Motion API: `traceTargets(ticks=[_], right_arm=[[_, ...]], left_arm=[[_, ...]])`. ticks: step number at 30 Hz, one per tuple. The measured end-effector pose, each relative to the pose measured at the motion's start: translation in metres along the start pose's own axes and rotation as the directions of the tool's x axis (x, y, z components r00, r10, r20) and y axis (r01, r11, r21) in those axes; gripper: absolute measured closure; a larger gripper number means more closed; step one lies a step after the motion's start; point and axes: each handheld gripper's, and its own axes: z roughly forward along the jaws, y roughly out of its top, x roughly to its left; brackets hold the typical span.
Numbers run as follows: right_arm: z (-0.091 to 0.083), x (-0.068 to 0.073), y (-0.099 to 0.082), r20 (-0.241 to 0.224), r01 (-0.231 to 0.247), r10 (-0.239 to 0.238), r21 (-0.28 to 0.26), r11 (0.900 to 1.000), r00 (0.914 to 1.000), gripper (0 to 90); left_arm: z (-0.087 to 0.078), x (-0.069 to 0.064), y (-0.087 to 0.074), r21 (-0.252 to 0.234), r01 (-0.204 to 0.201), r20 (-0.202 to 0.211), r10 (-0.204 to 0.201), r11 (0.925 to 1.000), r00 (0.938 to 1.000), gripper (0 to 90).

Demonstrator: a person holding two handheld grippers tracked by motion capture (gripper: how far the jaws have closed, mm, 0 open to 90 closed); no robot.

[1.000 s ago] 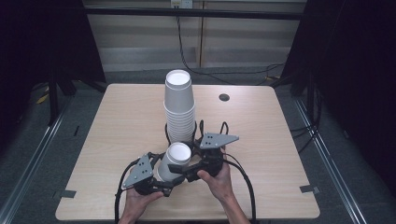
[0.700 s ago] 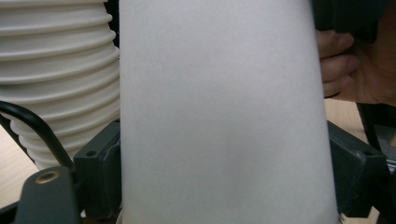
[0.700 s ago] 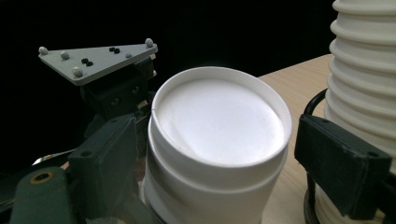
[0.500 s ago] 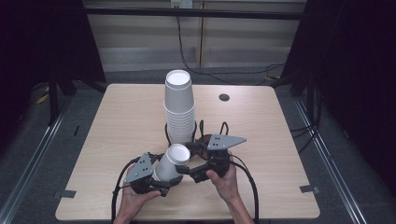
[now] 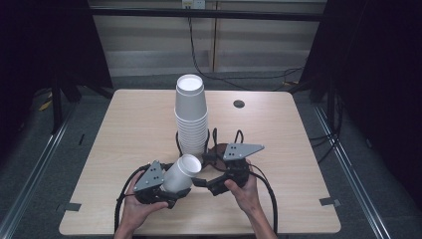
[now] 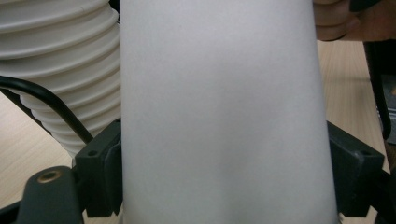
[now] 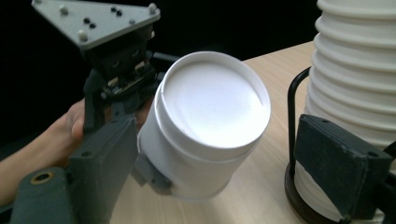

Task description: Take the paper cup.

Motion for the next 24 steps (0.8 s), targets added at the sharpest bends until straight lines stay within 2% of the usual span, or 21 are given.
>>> traceTargets(ticks=[1,4,8,14,18,21,24], right_arm=[[0.0,0.0,0.0,0.003,-0.003,0.003,0.007,1.0,1.0,13.2],[-0.001,0.0,0.001,0.0,0.003,-0.003,0.032,0.9995,1.0,13.2],[-0.003,-0.001,0.001,-0.005,0.01,-0.01,0.057,0.9983,0.9999,13.3],[-0.001,0.0,0.001,0.001,0.032,-0.033,0.128,0.9913,0.9995,13.5],[-0.003,-0.001,0.001,-0.001,0.032,-0.032,0.152,0.9878,0.9995,13.4],[-0.003,-0.003,0.002,-0.002,0.034,-0.034,0.181,0.9829,0.9994,13.3],[-0.003,-0.004,0.002,-0.005,0.044,-0.044,0.213,0.9761,0.999,13.3]], left_arm=[[0.0,0.0,0.0,0.012,-0.011,0.002,0.011,0.9999,0.9999,16.6],[0.002,0.0,0.001,0.021,-0.005,0.016,0.005,0.9998,0.9999,16.6],[0.002,0.001,0.002,0.093,-0.041,0.012,0.04,0.9948,0.9991,16.6],[0.005,-0.001,0.007,0.139,-0.072,0.022,0.07,0.9876,0.9973,16.6],[0.005,0.0,0.007,0.154,-0.084,0.038,0.079,0.9845,0.9961,16.6],[0.007,-0.001,0.007,0.185,-0.089,0.05,0.081,0.9787,0.9955,16.6],[0.01,-0.002,0.01,0.223,-0.123,0.06,0.112,0.967,0.9919,16.6]])
